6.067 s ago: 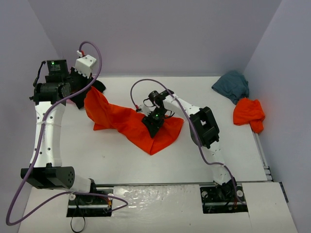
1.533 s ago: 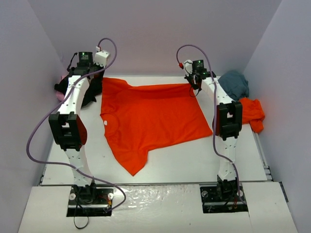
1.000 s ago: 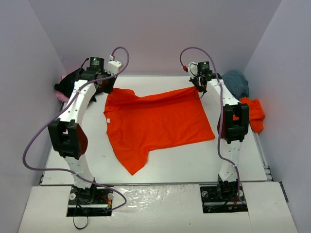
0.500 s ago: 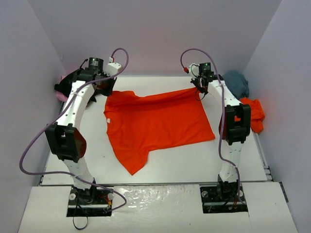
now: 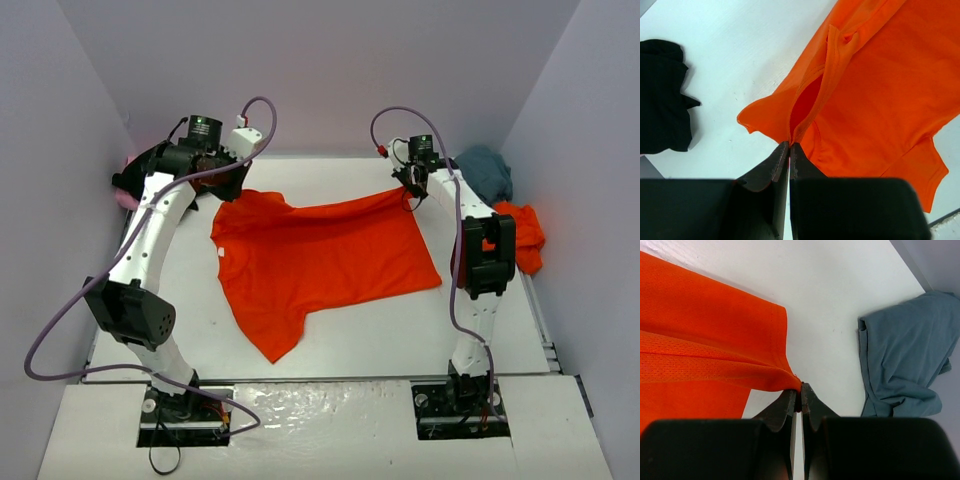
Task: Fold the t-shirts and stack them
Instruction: Fold the tshirt
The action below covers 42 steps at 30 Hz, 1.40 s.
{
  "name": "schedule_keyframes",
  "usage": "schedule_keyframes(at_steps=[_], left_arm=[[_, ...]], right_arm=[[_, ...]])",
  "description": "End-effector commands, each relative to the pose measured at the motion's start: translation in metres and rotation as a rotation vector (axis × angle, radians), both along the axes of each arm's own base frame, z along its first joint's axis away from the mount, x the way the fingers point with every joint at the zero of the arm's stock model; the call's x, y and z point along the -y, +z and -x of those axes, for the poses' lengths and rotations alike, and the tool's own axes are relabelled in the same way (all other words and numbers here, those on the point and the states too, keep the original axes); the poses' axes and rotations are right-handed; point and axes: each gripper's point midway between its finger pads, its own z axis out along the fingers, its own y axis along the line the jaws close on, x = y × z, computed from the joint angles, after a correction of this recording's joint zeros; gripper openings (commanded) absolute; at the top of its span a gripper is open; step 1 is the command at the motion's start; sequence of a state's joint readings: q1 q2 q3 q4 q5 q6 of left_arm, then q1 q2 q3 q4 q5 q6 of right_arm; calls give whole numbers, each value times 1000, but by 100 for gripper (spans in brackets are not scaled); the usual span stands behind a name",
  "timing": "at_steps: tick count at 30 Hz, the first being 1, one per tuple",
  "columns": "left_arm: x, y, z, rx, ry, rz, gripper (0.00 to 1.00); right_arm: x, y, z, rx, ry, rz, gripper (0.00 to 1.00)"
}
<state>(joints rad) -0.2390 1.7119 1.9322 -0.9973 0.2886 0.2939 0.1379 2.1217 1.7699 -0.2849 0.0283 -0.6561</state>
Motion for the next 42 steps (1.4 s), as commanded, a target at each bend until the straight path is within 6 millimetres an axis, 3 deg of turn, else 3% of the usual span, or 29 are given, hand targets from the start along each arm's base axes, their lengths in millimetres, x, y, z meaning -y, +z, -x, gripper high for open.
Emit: schedule_keyframes(at_steps=[1, 15, 27, 32, 35, 39, 42], left_arm=[[4, 13, 24, -3, -7, 24, 0], [10, -28, 58, -147, -37, 27, 0], [7, -26, 92, -201, -80, 19, 0], [9, -28, 115, -276, -140, 27, 0], [13, -28, 130, -320, -208, 46, 0], [14, -21, 139, -316, -235, 57, 14], [16, -7, 144, -262, -263, 80, 22]], right_arm=[[2, 58, -5, 137, 12, -9, 0], [7, 53, 8, 112, 33, 23, 0], [7, 47, 25, 76, 68, 39, 2], [1, 34, 52, -37, 147, 36, 27], [1, 24, 69, -90, 185, 54, 65], [-1, 20, 82, -130, 218, 47, 74], [-5, 24, 88, -132, 242, 23, 70]])
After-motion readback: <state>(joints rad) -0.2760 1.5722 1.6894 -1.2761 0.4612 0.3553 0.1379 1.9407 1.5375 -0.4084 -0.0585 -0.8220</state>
